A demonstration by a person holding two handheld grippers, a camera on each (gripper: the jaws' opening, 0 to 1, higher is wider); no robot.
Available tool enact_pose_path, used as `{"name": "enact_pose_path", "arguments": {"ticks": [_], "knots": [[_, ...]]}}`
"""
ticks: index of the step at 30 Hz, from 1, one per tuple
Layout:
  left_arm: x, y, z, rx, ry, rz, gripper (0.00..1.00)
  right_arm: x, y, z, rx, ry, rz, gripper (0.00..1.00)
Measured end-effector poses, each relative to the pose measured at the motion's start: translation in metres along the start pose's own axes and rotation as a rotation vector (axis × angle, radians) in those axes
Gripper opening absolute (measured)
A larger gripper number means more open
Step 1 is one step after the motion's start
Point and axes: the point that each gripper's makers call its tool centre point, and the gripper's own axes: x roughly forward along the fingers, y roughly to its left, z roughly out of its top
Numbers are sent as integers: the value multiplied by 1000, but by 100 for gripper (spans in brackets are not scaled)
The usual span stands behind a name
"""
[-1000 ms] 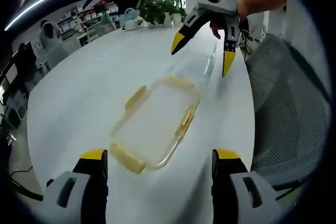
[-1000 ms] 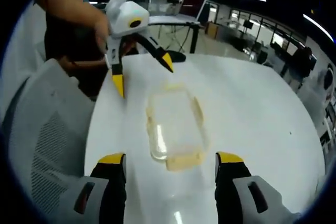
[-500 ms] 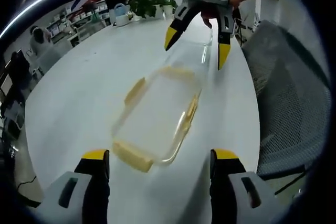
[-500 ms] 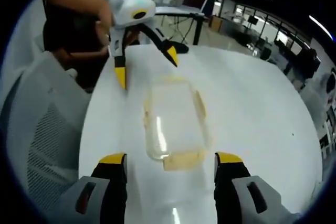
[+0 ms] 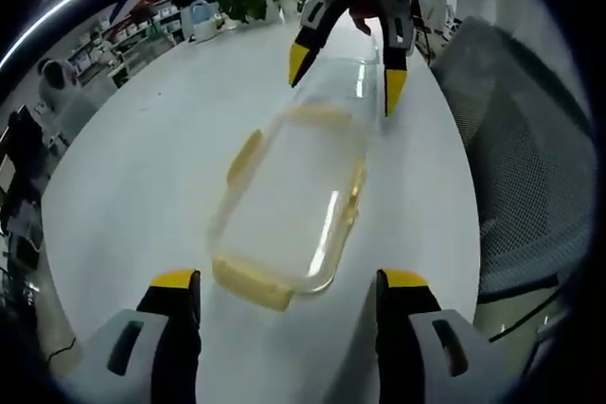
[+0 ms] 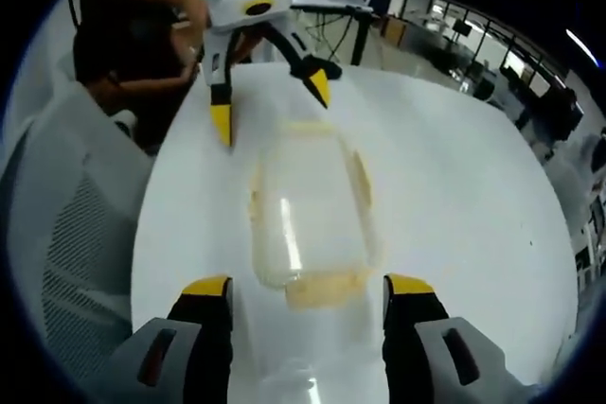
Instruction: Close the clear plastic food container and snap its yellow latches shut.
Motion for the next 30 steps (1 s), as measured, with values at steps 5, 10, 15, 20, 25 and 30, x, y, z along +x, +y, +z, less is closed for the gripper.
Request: {"name": "enact_pose_path", "arguments": {"ticks": [5, 10, 15, 20, 25, 30], "knots": [[2, 3, 0, 32, 14, -11, 75, 3, -1, 1, 10, 5, 9, 63], [3, 7, -2, 77, 41, -22, 74, 6, -1, -5, -4, 37, 6, 62], [5, 13, -7, 119, 71, -27, 73, 8, -2, -9, -1, 52, 14, 61], [6, 17, -9, 145, 85, -37, 72, 10, -3, -10, -2, 57, 14, 61], [8, 20, -8, 152, 90, -56, 72, 13, -3, -11, -1, 67, 21, 60], [10, 21, -10, 146, 105, -90, 71, 15, -4, -13, -6, 75, 23, 60]]}}
